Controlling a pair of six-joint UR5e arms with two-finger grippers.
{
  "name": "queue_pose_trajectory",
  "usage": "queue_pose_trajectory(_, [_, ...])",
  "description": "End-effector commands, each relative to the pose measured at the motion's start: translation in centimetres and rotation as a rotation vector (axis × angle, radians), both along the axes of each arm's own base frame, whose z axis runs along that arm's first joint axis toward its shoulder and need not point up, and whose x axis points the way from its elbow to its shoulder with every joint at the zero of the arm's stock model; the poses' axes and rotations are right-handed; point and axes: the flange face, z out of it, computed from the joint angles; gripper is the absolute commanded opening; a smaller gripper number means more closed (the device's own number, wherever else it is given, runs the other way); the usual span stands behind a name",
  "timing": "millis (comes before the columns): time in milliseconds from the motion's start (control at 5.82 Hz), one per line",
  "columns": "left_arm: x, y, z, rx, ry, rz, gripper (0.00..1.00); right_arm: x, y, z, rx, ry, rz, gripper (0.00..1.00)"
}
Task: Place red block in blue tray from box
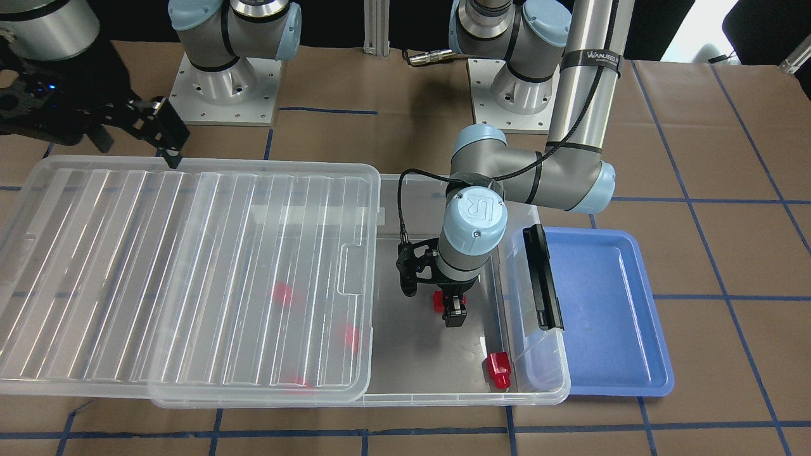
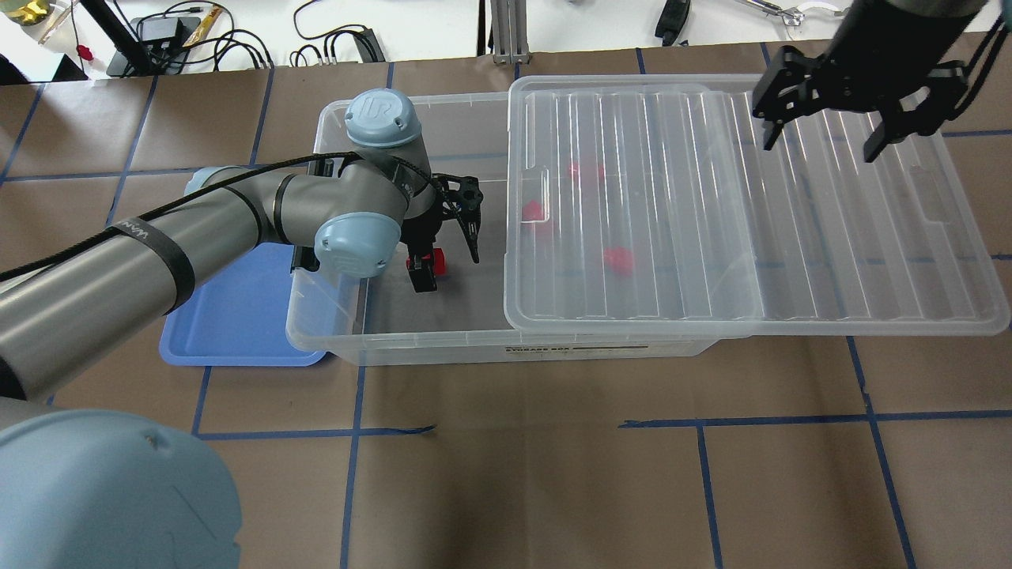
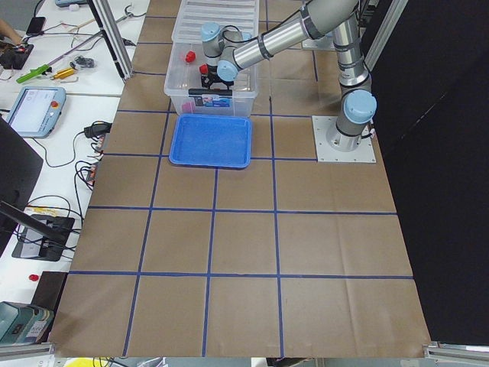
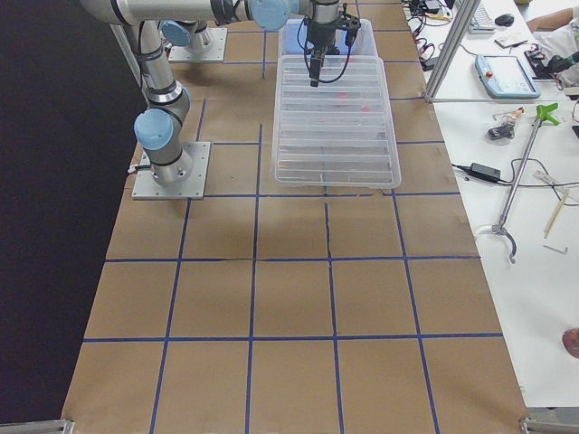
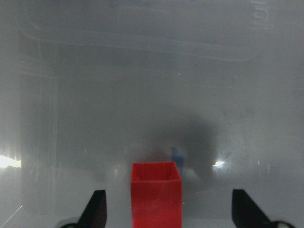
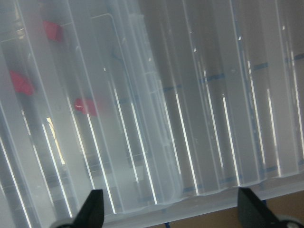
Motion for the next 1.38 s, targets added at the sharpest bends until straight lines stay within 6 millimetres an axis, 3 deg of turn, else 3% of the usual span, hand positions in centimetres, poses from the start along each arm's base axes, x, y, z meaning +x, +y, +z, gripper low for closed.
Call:
queue_pose_trajectory(0, [0.1,-0.3,-0.2,-0.019,-0.003,-0.002,0.21,3.4,0.5,-0.5,0.008,-0.003,0.0,1.0])
queue_pose_trajectory(172, [0.1,-0.6,0.6,-0.031,-0.003,-0.001,0.11,3.4,0.3,-0.6,0.01,-0.001,0.01,1.0])
queue_pose_trajectory(516, [3.5,-1.2,5.5,-0.042,0.0,0.062,0.11,3.4,0.3,-0.6,0.007,0.002,0.01,1.0])
queue_pose_trajectory(688, [3.8,-0.4,10.9,-0.021,-0.004,0.067,0.1,3.3,0.3,-0.7,0.008,0.003,0.01,1.0])
queue_pose_trajectory(859, [5.8,-0.2,16.5,-0.003,-0.007,0.1,0.1,3.3,0.3,-0.7,0.007,0.005,0.01,1.0])
queue_pose_trajectory(1031, [9.5,-0.5,20.6,0.009,-0.002,0.166,0.11,2.7,0.0,-0.7,0.007,0.009,0.031,1.0])
queue_pose_trajectory(1203, [14.3,-0.3,22.1,-0.002,-0.008,0.235,0.11,-0.3,-0.8,-0.9,0.009,0.014,0.169,1.0])
